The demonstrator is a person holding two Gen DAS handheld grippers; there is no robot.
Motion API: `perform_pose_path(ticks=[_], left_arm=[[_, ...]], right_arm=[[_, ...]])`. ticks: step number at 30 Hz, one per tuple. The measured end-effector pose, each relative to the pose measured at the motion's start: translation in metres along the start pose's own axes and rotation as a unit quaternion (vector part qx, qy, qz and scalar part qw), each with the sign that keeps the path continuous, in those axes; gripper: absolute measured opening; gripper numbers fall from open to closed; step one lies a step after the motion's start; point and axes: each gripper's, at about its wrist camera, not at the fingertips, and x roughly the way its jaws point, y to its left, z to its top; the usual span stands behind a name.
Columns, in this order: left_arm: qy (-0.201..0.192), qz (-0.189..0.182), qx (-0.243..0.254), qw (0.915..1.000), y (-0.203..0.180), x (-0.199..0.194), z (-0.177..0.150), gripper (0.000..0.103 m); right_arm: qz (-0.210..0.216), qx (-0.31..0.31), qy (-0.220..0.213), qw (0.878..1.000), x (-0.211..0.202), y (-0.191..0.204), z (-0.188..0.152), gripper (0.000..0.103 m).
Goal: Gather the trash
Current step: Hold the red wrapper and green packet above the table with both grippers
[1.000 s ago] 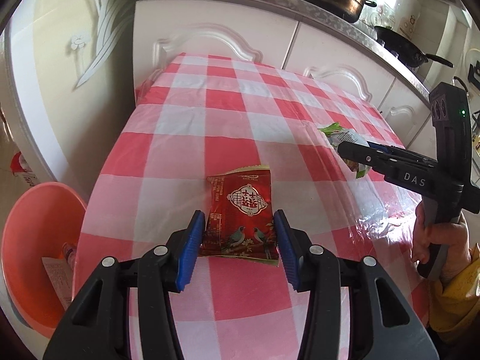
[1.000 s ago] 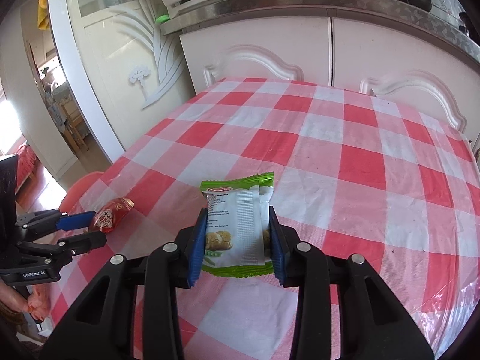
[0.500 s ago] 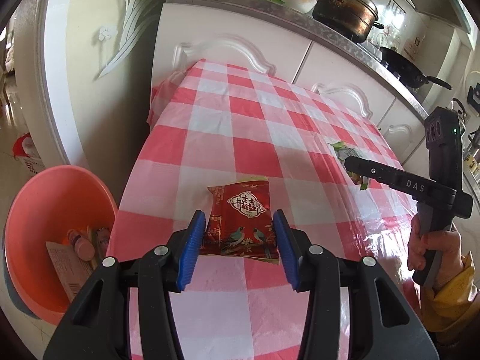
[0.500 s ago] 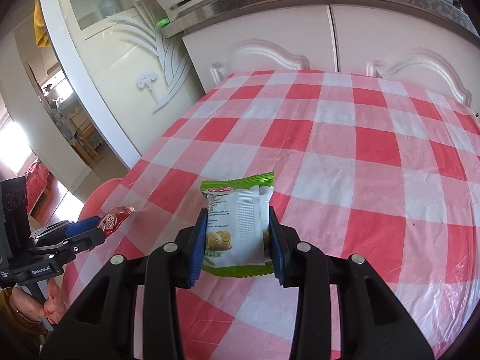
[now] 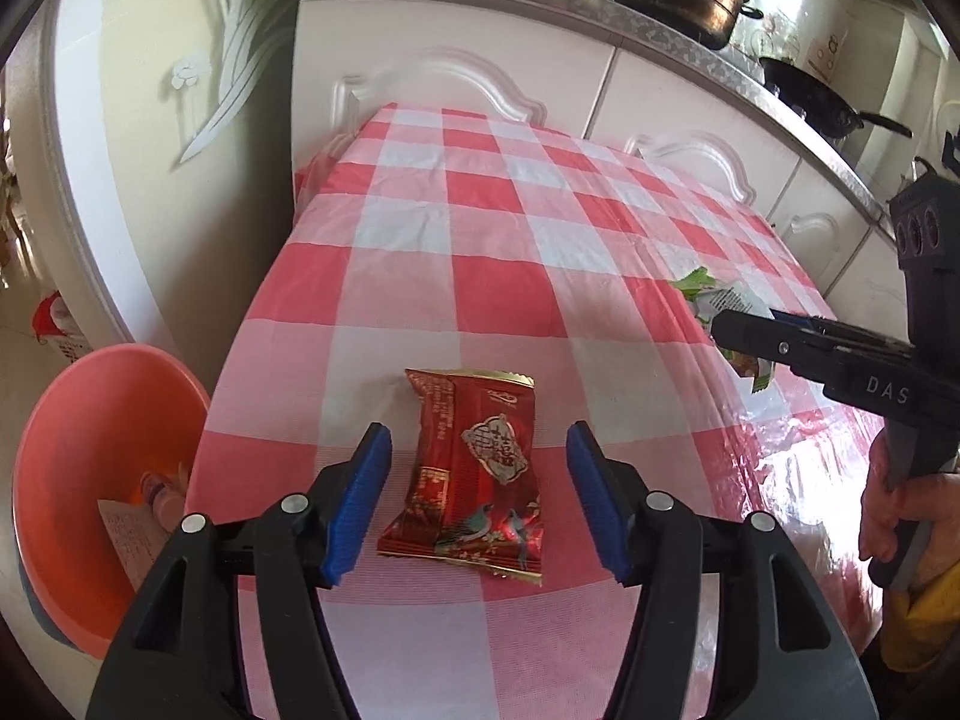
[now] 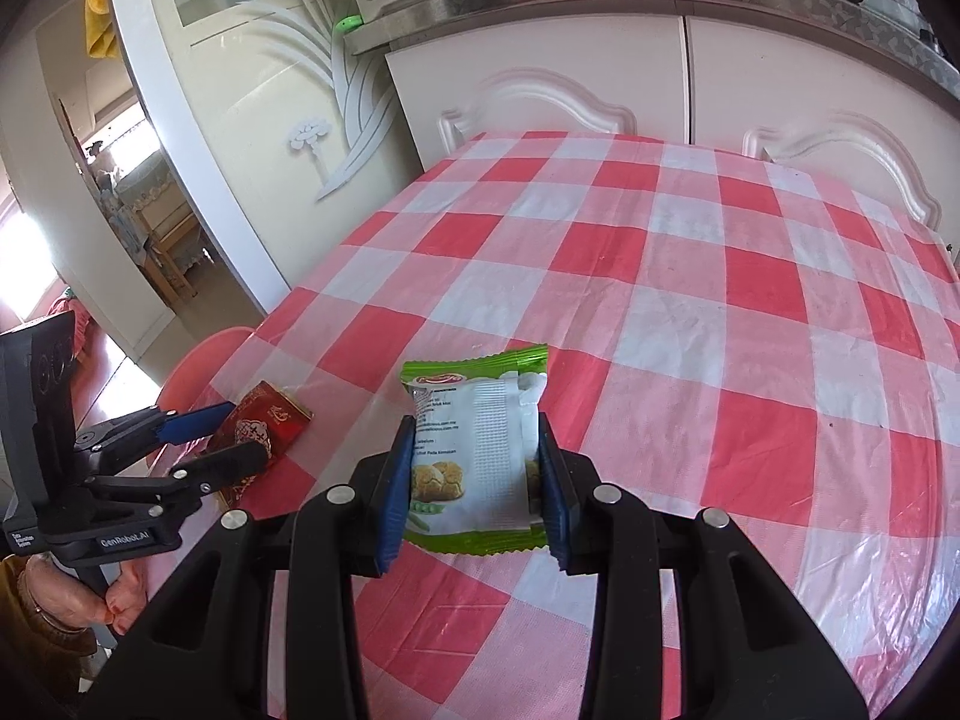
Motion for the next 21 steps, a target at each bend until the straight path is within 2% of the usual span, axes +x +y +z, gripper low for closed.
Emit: perform_pose_path(ticks=[2, 3, 5, 8, 14, 21], left_arm=[[0.006, 0.004, 0.002, 1.0000, -0.001, 0.002, 0.000, 0.061], [0.006, 0.003, 0.002, 1.0000, -0.002, 0.003, 0.001, 0.057], [0.009, 0.001, 0.001, 1.0000, -0.002, 0.003, 0.002, 0.042], [0.008, -0.010, -0.008, 0.9999, 0.000, 0.003, 0.002, 0.034], [0.000, -0.022, -0.019, 0.9996, 0.006, -0.005, -0.002, 0.028], [-0.013, -0.028, -0.042, 0.9986, 0.021, -0.017, -0.008, 0.026]], right_arm=[[0.001, 0.001, 0.001, 1.000, 0.000, 0.001, 0.000, 0.039], [0.001, 0.001, 0.001, 1.000, 0.000, 0.002, -0.001, 0.039], [0.001, 0.000, 0.002, 1.000, 0.001, 0.004, -0.001, 0.039], [0.003, -0.005, 0.001, 1.000, 0.000, 0.009, -0.001, 0.039], [0.010, -0.010, 0.003, 1.000, 0.001, 0.020, -0.002, 0.039], [0.023, -0.019, 0.008, 1.000, 0.002, 0.035, -0.003, 0.039]])
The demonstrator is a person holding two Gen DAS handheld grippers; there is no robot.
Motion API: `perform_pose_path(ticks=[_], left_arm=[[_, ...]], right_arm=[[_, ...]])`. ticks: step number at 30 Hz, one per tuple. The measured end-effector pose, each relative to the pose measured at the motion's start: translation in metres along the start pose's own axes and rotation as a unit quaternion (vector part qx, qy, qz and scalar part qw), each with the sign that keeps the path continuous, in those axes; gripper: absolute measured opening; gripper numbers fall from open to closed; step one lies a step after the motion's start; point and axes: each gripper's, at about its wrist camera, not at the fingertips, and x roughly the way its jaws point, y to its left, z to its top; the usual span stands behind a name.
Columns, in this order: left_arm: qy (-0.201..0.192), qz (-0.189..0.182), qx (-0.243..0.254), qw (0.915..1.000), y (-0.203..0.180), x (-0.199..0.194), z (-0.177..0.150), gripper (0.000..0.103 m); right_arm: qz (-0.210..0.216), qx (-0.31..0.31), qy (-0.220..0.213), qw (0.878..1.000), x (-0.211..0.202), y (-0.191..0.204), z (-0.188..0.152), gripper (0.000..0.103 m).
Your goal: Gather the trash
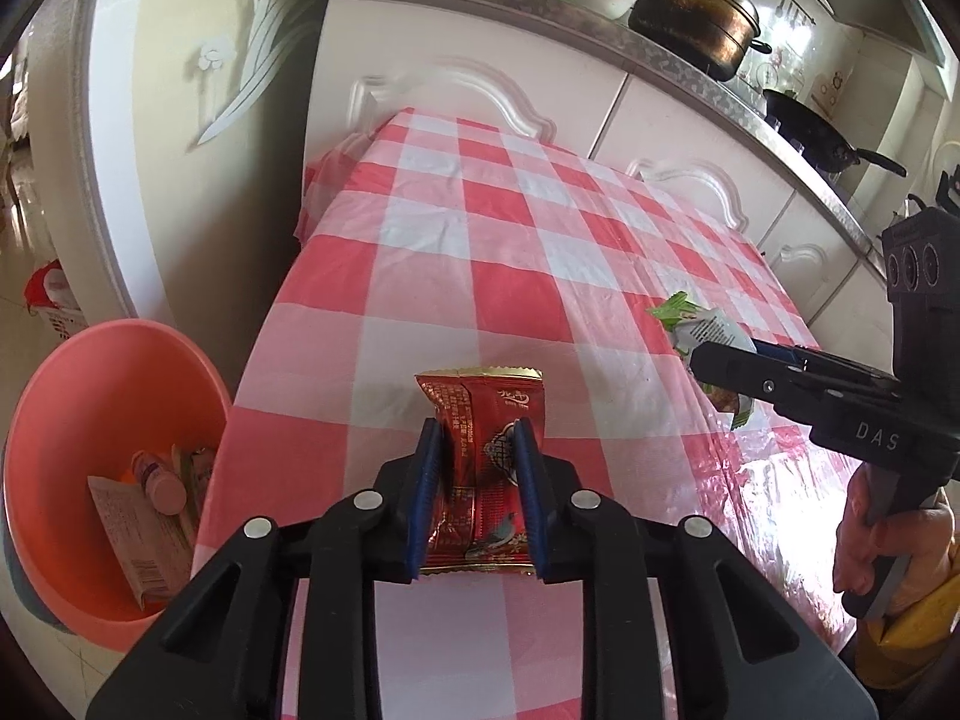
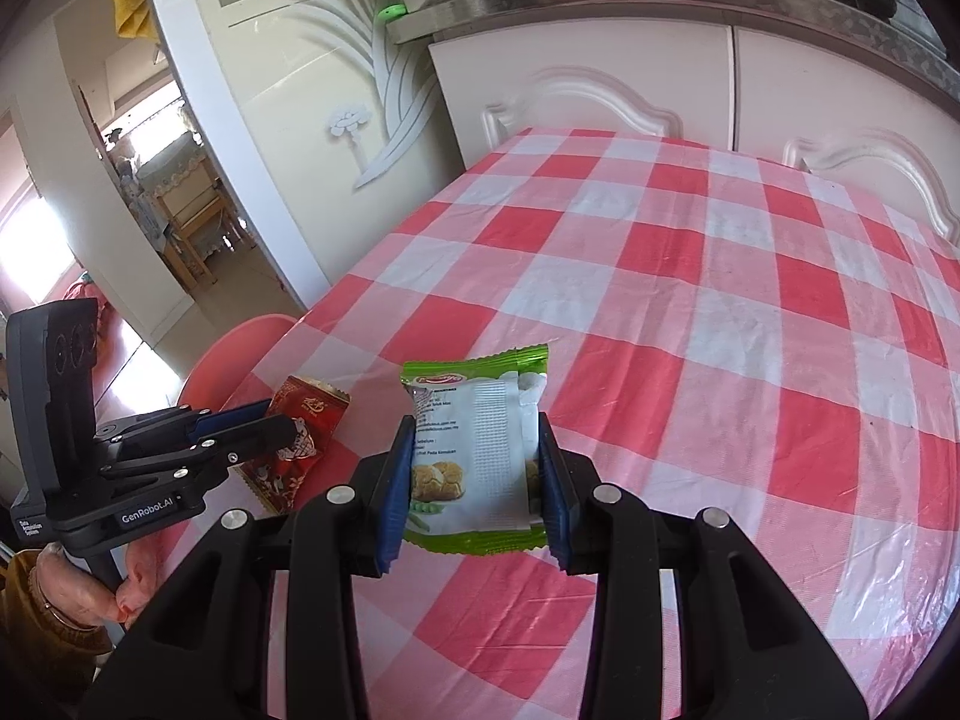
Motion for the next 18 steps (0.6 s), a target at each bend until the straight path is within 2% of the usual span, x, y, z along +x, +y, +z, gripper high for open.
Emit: perform_pose_path(ticks=[14, 16, 18], left_arm=[[-0.033, -0.003, -0.040, 0.9987, 0.032, -0.029, -0.001, 0.019], [-0.032, 0.001, -0.045, 0.9985, 0.038, -0.031, -0.001, 0.019], [-0.025, -0.012, -0.055, 0.9981, 0.040, -0.032, -0.002, 0.019]], right_arm=[[0.023, -0.015, 0.009, 1.000, 0.009, 0.027, 0.004, 0.039], [0.016, -0.026, 0.013, 0.999, 0.013, 0.033, 0.004, 0.039], [0.018, -0.023, 0.017, 0.999, 0.016, 0.034, 0.003, 0.039]])
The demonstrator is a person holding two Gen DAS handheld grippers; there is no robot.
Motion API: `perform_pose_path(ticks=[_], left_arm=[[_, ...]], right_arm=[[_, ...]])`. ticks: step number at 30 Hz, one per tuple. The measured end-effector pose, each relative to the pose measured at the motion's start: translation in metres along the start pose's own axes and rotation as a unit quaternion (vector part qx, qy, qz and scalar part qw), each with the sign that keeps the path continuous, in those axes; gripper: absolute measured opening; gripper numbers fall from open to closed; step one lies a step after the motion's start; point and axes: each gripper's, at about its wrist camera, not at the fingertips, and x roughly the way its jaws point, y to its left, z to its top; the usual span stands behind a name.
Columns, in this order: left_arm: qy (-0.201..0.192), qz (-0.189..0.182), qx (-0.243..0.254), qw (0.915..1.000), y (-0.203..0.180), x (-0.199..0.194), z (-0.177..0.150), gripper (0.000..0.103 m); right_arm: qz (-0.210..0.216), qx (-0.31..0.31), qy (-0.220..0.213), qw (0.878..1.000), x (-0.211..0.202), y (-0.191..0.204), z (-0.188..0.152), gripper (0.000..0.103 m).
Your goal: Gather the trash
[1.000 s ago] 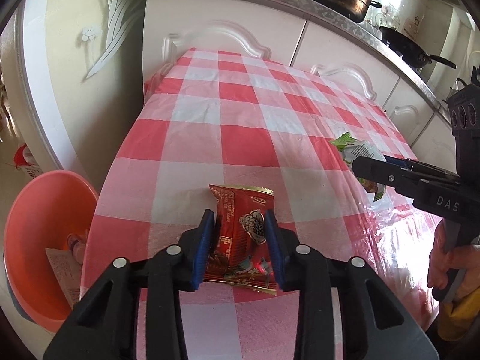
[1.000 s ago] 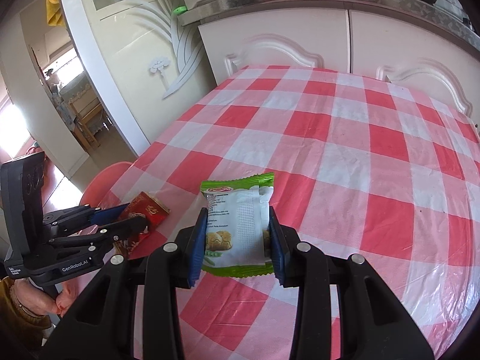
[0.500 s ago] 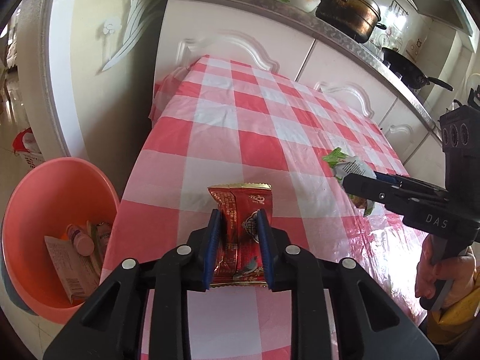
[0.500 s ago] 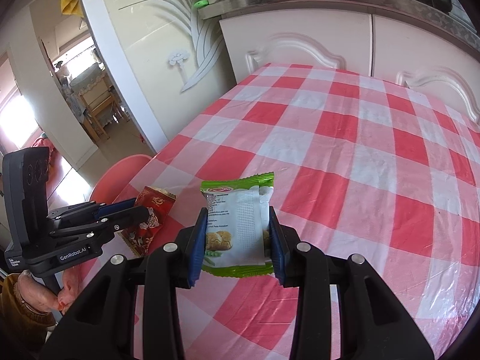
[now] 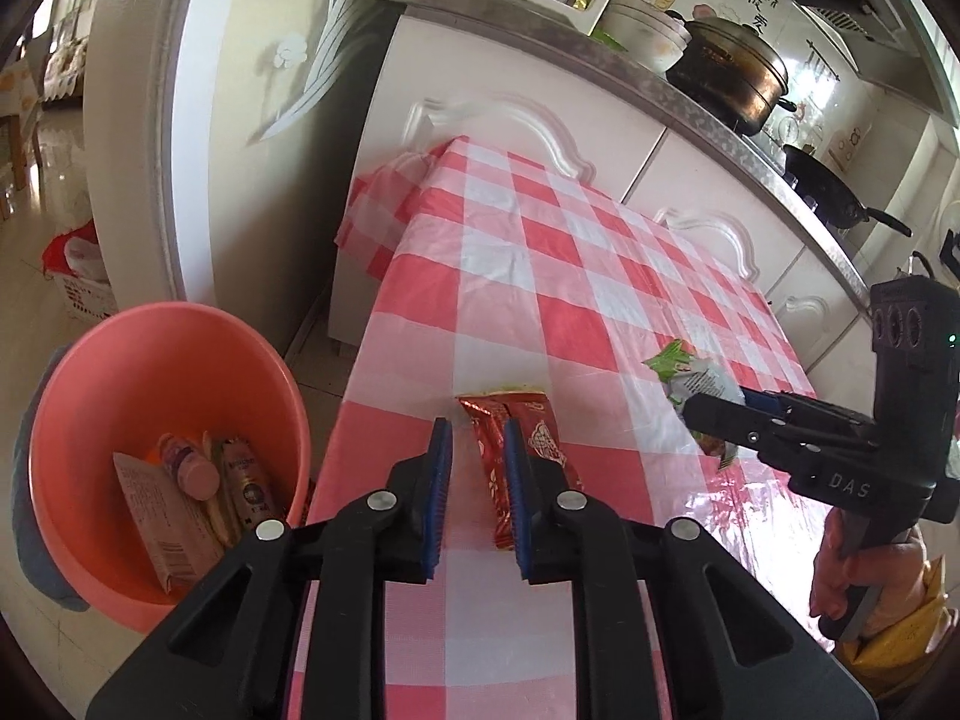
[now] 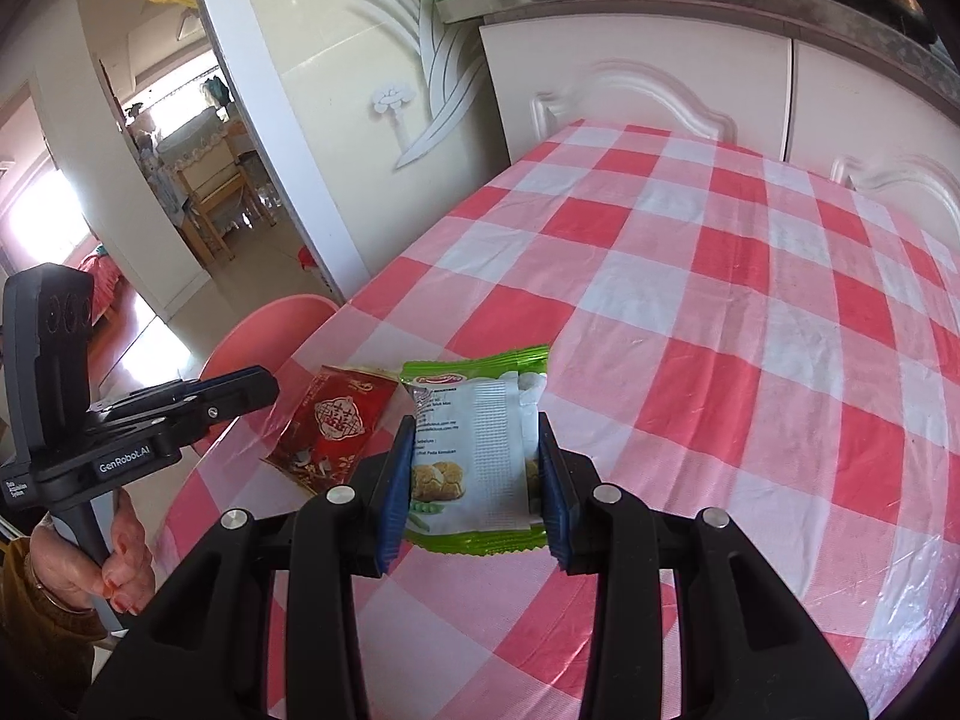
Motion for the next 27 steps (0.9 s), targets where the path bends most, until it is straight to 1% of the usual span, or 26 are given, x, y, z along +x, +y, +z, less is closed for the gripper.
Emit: perform_pose_path(ticks=[1, 2, 3, 4, 5, 7, 10, 11, 12, 13, 14, 15, 16, 17, 20, 27], left_arm=[[0.004, -0.009, -0.002, 0.9999, 0.000, 0.000, -0.001, 0.019], [0.005, -0.012, 0.000, 0.9999, -0.003, 0.000, -0.002, 0.025], [0.007, -0.008, 0.008, 0.9999, -0.008, 0.002, -0.003, 0.034], [0.008, -0.005, 0.014, 0.9999, -0.012, 0.003, -0.005, 0.059], [0.008, -0.003, 0.019, 0.9998, -0.015, 0.005, -0.006, 0.074], [0.012, 0.004, 0.028, 0.9995, -0.022, 0.012, -0.009, 0.074], [0.028, 0.014, 0.045, 0.9985, -0.034, 0.026, -0.013, 0.074], [0.034, 0.018, 0.052, 0.9979, -0.038, 0.032, -0.014, 0.073], [0.032, 0.028, 0.060, 0.9973, -0.041, 0.034, -0.014, 0.072], [0.035, 0.031, 0.065, 0.9968, -0.044, 0.037, -0.014, 0.066], [0.035, 0.039, 0.069, 0.9962, -0.046, 0.038, -0.013, 0.057], [0.036, 0.046, 0.072, 0.9957, -0.048, 0.040, -0.012, 0.053], [0.037, 0.053, 0.076, 0.9950, -0.048, 0.042, -0.011, 0.041], [0.038, 0.057, 0.079, 0.9945, -0.049, 0.043, -0.010, 0.037], [0.038, 0.059, 0.083, 0.9941, -0.049, 0.043, -0.009, 0.034], [0.029, 0.042, 0.069, 0.9963, -0.041, 0.037, -0.010, 0.029]], right_arm=[[0.000, 0.002, 0.000, 1.000, 0.001, 0.000, 0.000, 0.039], [-0.003, 0.002, 0.001, 1.000, 0.002, 0.000, 0.000, 0.039], [-0.005, 0.002, 0.001, 1.000, 0.002, -0.001, 0.000, 0.039], [-0.006, 0.004, 0.000, 1.000, 0.002, -0.002, 0.001, 0.039], [-0.007, 0.007, 0.000, 1.000, 0.002, -0.003, 0.001, 0.039], [-0.009, 0.008, -0.001, 1.000, 0.001, -0.005, 0.002, 0.039], [-0.011, 0.010, 0.001, 1.000, 0.002, -0.006, 0.000, 0.039], [-0.012, 0.010, 0.003, 1.000, 0.003, -0.006, 0.000, 0.039], [-0.012, 0.010, 0.005, 1.000, 0.004, -0.007, 0.000, 0.039], [-0.012, 0.010, 0.006, 1.000, 0.004, -0.007, -0.001, 0.039], [-0.012, 0.011, 0.007, 1.000, 0.005, -0.007, -0.001, 0.039], [-0.012, 0.012, 0.007, 1.000, 0.005, -0.007, -0.002, 0.039], [-0.011, 0.013, 0.008, 1.000, 0.006, -0.008, -0.002, 0.039], [-0.011, 0.014, 0.009, 1.000, 0.006, -0.009, -0.002, 0.039], [-0.010, 0.018, 0.009, 1.000, 0.007, -0.010, -0.002, 0.039], [-0.002, 0.018, 0.007, 1.000, 0.008, -0.007, -0.001, 0.039]])
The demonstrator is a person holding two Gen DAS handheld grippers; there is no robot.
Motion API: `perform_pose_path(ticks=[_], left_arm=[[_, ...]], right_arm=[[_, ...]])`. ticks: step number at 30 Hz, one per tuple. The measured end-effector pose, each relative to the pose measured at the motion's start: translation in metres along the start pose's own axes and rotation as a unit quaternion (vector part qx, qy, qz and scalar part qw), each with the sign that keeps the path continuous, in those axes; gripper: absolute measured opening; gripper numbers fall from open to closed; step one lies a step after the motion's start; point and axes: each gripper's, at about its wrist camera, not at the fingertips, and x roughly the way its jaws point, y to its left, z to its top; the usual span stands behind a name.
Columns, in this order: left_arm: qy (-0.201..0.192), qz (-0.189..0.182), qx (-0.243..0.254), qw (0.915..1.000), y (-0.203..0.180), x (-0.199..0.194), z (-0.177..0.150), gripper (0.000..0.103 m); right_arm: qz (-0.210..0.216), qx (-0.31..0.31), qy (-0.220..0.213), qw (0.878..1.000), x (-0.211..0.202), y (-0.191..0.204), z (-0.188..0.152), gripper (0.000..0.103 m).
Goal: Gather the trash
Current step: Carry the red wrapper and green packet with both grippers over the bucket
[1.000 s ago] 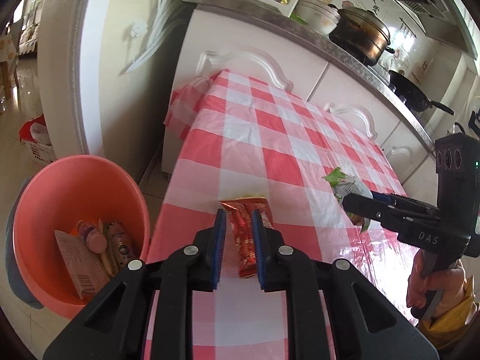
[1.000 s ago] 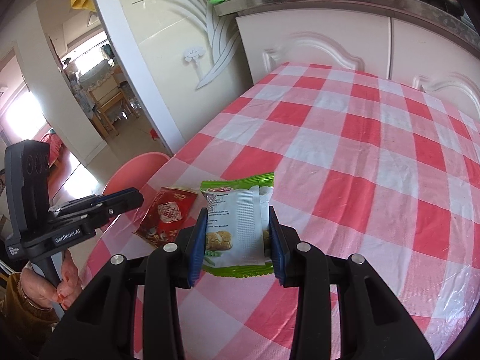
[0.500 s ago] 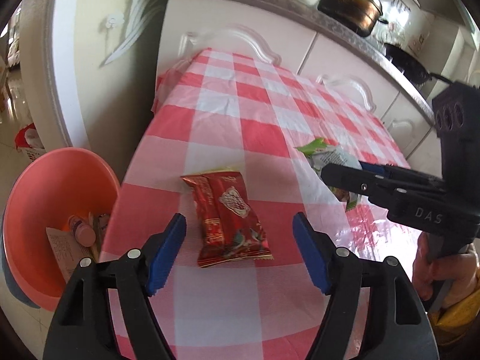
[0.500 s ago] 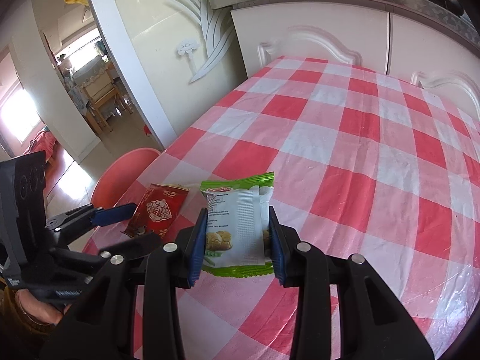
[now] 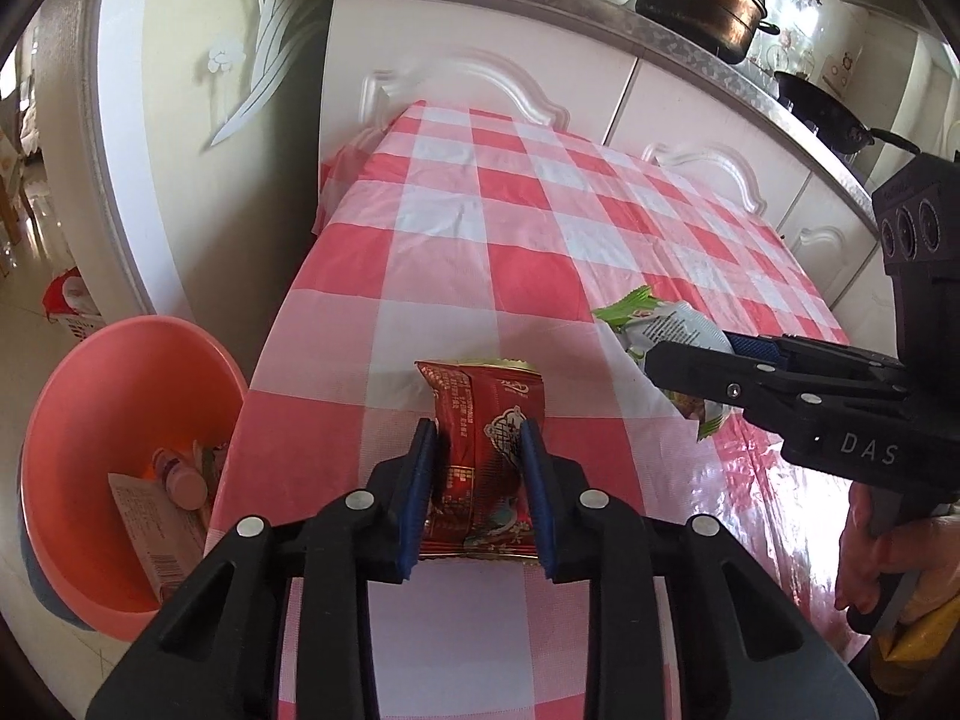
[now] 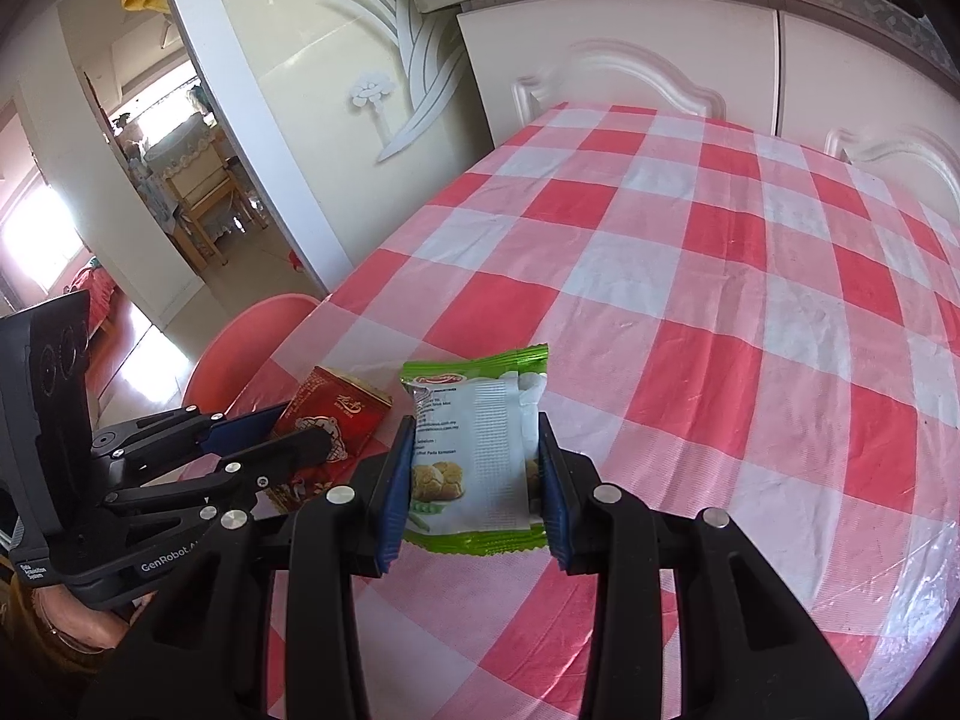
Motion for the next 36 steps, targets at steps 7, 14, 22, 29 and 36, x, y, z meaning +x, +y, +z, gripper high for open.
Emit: perform_pose_path(ticks=[7, 14, 22, 29, 36], left_arm=[[-0.010, -0.011, -0.038, 0.9992, 0.023, -0.010, -0.003, 0.028], [-0.034, -0.012, -0.068, 0.9970, 0.047, -0.026, 0.000, 0.028], [-0.056, 0.019, -0.097, 0.9935, 0.083, -0.046, 0.003, 0.028], [-0.060, 0.055, -0.132, 0.9879, 0.128, -0.056, -0.004, 0.028], [-0.050, 0.084, -0.163, 0.9817, 0.166, -0.053, -0.013, 0.028]], right_arm=[[0.011, -0.009, 0.005, 1.000, 0.006, 0.011, 0.000, 0.039], [0.029, -0.012, 0.011, 0.999, 0.011, 0.022, 0.001, 0.039], [0.068, -0.034, 0.025, 0.997, 0.026, 0.057, 0.012, 0.039], [0.110, -0.072, 0.033, 0.991, 0.052, 0.104, 0.034, 0.039], [0.145, -0.092, 0.048, 0.984, 0.089, 0.140, 0.056, 0.039]])
